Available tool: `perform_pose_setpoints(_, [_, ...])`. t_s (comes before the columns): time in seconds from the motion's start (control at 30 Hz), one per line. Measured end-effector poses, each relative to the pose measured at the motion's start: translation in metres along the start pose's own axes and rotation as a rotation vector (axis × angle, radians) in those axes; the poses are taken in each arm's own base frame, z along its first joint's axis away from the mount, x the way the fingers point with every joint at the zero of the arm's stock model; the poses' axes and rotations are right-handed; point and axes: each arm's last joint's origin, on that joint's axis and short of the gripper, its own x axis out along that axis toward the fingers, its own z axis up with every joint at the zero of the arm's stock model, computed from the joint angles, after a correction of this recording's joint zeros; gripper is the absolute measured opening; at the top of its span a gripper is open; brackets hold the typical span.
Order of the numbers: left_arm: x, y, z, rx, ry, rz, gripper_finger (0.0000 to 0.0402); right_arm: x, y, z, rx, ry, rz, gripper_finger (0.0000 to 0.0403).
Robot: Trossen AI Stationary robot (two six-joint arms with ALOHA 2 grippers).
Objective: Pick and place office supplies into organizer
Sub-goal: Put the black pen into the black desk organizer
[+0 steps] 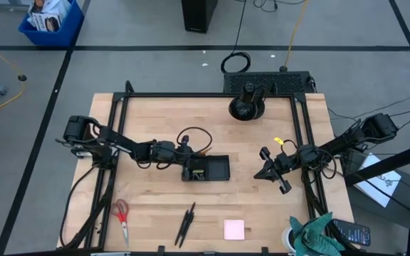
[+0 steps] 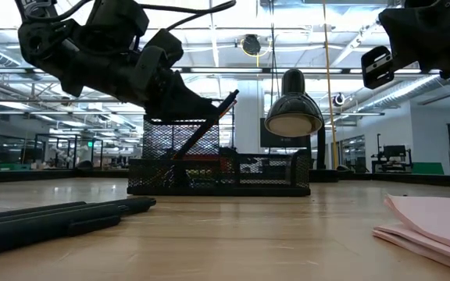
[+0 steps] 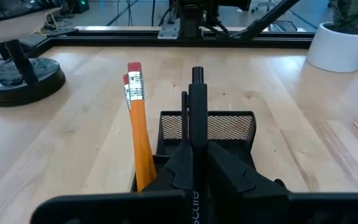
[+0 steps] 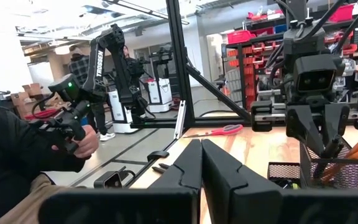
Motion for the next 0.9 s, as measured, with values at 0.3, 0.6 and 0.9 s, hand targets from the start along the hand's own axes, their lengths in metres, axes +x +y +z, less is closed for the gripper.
perform_pose_setpoints(0.3, [-0.005,0.0,0.006,0.003,-0.007,0.002,0.0091,0.0,0.0,0.0,0.0,0.002,0.0,0.0])
perform_pose_setpoints(0.6, [-0.026,-0.003,0.043,-0.052,-0.001,0.008,0.0135,0.0,0.0,0.0,0.0,0.002,0.0,0.0])
perform_pose_setpoints(0.9, [-0.055,-0.078,0.105,-0.257,0.468,0.15,0.0101,0.0,0.0,-0.001,0.001,0.008,-0.001,0.0])
